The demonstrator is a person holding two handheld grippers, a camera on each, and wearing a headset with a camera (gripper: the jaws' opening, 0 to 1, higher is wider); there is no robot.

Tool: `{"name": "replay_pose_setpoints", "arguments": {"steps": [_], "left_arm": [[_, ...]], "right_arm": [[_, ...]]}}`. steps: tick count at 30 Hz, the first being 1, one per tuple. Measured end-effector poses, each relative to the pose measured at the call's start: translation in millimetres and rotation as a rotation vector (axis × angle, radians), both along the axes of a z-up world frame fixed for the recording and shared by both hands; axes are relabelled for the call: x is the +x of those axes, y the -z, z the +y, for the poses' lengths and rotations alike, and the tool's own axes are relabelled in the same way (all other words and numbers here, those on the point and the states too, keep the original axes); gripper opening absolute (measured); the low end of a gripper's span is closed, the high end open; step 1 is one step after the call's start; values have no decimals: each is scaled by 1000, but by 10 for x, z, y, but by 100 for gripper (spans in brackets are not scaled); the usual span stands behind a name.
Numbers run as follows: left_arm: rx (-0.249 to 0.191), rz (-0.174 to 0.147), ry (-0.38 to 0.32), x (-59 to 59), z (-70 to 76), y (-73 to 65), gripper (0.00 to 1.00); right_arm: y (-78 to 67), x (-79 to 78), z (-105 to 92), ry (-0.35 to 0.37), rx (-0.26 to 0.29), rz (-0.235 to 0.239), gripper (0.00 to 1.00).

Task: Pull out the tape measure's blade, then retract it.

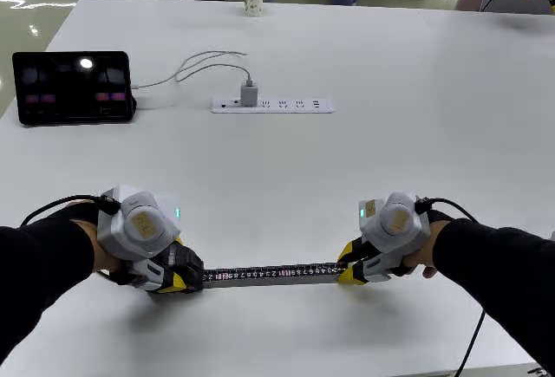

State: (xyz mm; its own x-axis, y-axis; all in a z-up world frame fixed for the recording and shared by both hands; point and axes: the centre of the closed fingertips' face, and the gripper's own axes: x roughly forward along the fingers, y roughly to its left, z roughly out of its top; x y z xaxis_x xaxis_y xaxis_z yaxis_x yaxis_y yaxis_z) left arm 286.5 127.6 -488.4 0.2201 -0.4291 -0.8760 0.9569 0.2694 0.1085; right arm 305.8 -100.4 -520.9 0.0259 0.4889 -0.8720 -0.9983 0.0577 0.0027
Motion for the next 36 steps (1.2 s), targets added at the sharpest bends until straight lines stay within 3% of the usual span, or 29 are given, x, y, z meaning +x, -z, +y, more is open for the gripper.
{"name": "replay_pose_setpoints", "arguments": {"steps": [17, 24, 36], "left_arm": [[-8, 9, -21, 9, 12, -19, 33], [-28, 27, -50, 18, 73, -104, 36], [-66, 23, -108, 6, 160, -229, 44]], "right_arm": [[7, 27, -6, 18, -64, 11, 13], [1, 15, -6, -2, -74, -1, 13], [-24, 15, 16, 9, -88, -22, 15]]}}
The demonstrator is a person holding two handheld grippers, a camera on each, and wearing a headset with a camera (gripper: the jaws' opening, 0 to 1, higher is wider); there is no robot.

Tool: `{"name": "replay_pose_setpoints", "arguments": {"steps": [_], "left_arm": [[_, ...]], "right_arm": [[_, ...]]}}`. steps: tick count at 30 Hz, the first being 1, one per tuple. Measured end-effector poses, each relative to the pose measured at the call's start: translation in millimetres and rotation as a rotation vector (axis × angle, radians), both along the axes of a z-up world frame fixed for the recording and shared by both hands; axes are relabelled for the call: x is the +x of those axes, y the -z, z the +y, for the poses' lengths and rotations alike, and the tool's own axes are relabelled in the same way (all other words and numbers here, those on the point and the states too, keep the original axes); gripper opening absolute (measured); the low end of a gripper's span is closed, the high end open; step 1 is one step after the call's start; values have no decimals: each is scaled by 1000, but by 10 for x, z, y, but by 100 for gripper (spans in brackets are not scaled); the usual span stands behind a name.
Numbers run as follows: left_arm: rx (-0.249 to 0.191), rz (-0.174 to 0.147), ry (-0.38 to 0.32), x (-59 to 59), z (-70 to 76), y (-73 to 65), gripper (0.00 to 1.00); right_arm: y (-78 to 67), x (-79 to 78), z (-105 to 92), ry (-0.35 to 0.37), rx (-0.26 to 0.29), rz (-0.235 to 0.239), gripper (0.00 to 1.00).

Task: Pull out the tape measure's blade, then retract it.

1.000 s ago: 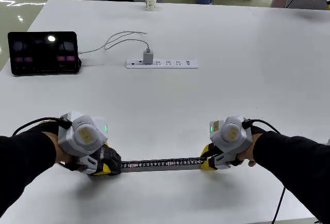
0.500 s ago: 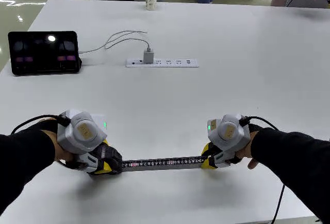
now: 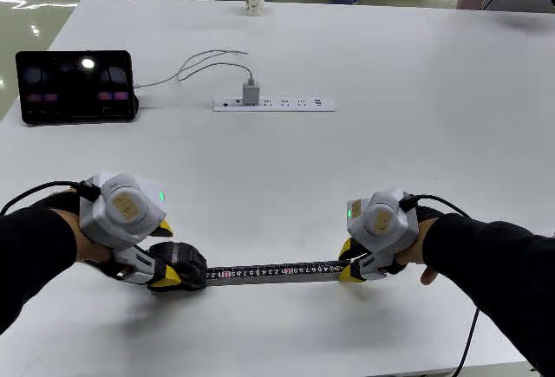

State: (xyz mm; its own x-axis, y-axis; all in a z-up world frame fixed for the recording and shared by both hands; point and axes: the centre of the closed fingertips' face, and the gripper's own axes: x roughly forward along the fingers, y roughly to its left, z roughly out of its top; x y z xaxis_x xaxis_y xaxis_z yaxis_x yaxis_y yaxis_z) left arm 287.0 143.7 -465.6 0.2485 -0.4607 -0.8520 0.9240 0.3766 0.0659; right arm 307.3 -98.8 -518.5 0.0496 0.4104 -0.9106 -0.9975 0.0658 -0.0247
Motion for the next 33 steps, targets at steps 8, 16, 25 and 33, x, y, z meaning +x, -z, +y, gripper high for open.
{"name": "replay_pose_setpoints", "arguments": {"steps": [8, 16, 25, 33], "left_arm": [[-36, 8, -45, -34, 2, -51, 52], [-89, 14, -145, 6, 96, -105, 62], [-159, 34, -255, -4, 216, -142, 71], [-211, 33, -340, -35, 291, -160, 74]], "right_arm": [[-113, 33, 8, 40, 26, -12, 20], [-218, 112, -24, 155, 79, -16, 29], [-318, 151, -112, 264, 138, -40, 34], [-336, 86, -165, 345, 189, -37, 40]]}}
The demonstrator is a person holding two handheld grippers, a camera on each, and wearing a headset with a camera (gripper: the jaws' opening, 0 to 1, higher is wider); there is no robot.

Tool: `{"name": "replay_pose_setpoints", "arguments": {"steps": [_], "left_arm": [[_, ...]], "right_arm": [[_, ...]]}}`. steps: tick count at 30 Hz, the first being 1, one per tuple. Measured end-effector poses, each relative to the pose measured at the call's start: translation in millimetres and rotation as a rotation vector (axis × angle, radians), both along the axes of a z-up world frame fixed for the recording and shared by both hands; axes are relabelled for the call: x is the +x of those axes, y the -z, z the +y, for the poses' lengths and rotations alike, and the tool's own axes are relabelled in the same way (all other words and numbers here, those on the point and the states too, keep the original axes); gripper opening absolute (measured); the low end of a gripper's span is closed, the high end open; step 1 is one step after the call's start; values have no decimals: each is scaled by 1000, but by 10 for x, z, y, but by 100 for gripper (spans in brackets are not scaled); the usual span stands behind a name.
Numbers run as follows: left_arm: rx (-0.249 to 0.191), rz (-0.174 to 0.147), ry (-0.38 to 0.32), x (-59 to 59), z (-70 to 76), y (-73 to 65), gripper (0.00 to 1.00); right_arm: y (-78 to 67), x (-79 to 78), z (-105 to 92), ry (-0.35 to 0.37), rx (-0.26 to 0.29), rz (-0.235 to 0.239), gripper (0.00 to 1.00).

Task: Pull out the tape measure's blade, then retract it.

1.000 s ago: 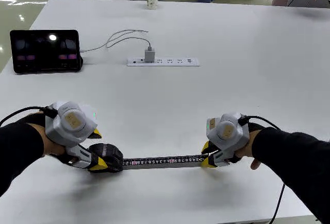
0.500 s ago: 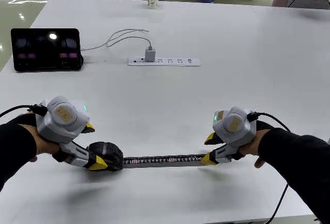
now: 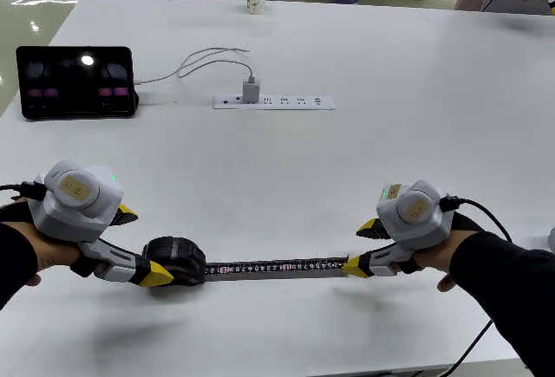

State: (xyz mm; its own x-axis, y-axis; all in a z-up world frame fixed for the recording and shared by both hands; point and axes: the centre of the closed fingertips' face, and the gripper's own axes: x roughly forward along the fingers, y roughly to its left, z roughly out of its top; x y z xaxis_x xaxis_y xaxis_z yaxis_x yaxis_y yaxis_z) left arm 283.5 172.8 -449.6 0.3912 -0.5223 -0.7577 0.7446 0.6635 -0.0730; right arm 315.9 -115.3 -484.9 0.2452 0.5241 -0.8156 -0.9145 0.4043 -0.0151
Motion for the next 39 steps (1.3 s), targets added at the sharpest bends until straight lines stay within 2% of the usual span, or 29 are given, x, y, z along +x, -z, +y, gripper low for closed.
{"name": "replay_pose_setpoints", "arguments": {"steps": [2, 10, 12, 15, 16, 22, 27, 30, 32, 34, 37, 39], "left_arm": [[-36, -6, -37, 11, 12, -23, 76], [-64, -20, -118, -40, 154, -1, 79], [-97, -47, -141, -31, 160, -48, 82], [-87, -82, -176, -13, 246, -64, 82], [-98, -92, -185, -11, 252, -80, 83], [-106, -96, -229, -72, 365, -51, 83], [-139, -102, -288, -146, 467, -36, 88], [-139, -118, -303, -198, 533, -23, 91], [-137, -136, -319, -224, 588, -31, 94], [-134, -148, -329, -243, 624, -33, 98], [-128, -182, -321, -290, 658, -49, 99], [-119, -185, -324, -312, 682, -34, 99]], "right_arm": [[-16, 1, -27, 25, 12, -8, 41], [-81, -54, -129, 92, 66, -18, 46], [-87, -69, -168, 103, 69, -21, 47], [-121, -60, -215, 127, 90, -35, 48], [-134, -65, -225, 133, 96, -37, 48], [-179, -101, -283, 154, 115, -58, 50], [-195, -131, -350, 185, 139, -53, 54], [-189, -165, -397, 192, 143, -56, 57], [-208, -162, -438, 202, 149, -88, 60], [-218, -189, -459, 214, 165, -87, 64], [-211, -257, -488, 219, 180, -89, 67], [-187, -278, -515, 229, 177, -85, 71]]}}
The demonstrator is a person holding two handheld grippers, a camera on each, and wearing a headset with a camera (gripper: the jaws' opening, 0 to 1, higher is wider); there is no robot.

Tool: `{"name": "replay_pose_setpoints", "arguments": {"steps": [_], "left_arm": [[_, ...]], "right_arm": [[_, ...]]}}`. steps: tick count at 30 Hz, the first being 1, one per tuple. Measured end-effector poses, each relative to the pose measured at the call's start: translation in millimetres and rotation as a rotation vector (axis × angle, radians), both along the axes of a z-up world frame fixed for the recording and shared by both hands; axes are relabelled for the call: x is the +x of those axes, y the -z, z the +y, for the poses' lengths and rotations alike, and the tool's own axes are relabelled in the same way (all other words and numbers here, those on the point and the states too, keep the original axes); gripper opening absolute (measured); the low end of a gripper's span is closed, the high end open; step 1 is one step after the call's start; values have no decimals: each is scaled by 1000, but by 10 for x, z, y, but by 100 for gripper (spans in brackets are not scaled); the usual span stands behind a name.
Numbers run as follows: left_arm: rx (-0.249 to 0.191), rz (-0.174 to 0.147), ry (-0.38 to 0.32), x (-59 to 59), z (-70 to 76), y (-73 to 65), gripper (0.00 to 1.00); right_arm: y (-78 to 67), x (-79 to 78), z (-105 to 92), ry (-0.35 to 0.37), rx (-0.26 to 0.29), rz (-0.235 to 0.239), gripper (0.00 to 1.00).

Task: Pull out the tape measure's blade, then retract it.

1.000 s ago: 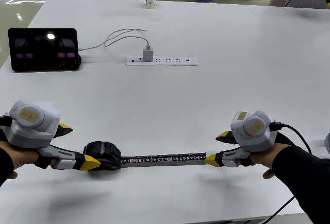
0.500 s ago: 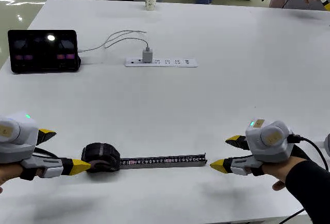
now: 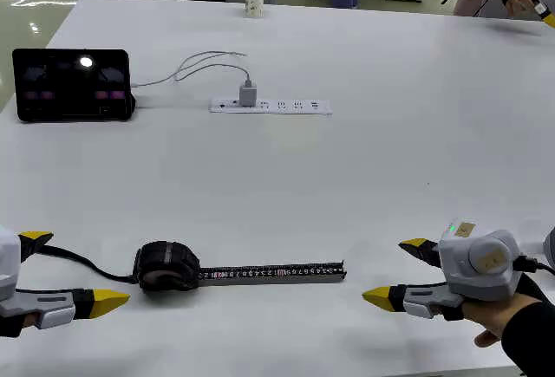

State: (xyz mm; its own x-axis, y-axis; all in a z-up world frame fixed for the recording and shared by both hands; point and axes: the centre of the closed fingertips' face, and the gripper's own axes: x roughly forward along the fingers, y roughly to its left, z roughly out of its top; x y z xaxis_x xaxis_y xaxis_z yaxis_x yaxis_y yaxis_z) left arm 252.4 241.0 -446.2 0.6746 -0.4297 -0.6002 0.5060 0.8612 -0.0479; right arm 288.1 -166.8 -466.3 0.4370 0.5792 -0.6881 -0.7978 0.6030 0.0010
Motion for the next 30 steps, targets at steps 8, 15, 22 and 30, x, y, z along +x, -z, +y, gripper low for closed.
{"name": "replay_pose_setpoints", "arguments": {"steps": [8, 15, 22, 30], "left_arm": [[33, 6, -7, -121, 92, 39, 99], [46, -6, 1, -236, 115, 66, 99], [10, -22, -18, -305, 119, 13, 99], [21, -17, -23, -366, 143, 51, 99]], "right_arm": [[-16, -86, -104, 17, 12, -13, 79], [-39, -140, -173, 31, 23, -63, 99], [16, -263, -272, 50, 38, -39, 99], [58, -372, -327, 44, 47, -27, 99]]}}
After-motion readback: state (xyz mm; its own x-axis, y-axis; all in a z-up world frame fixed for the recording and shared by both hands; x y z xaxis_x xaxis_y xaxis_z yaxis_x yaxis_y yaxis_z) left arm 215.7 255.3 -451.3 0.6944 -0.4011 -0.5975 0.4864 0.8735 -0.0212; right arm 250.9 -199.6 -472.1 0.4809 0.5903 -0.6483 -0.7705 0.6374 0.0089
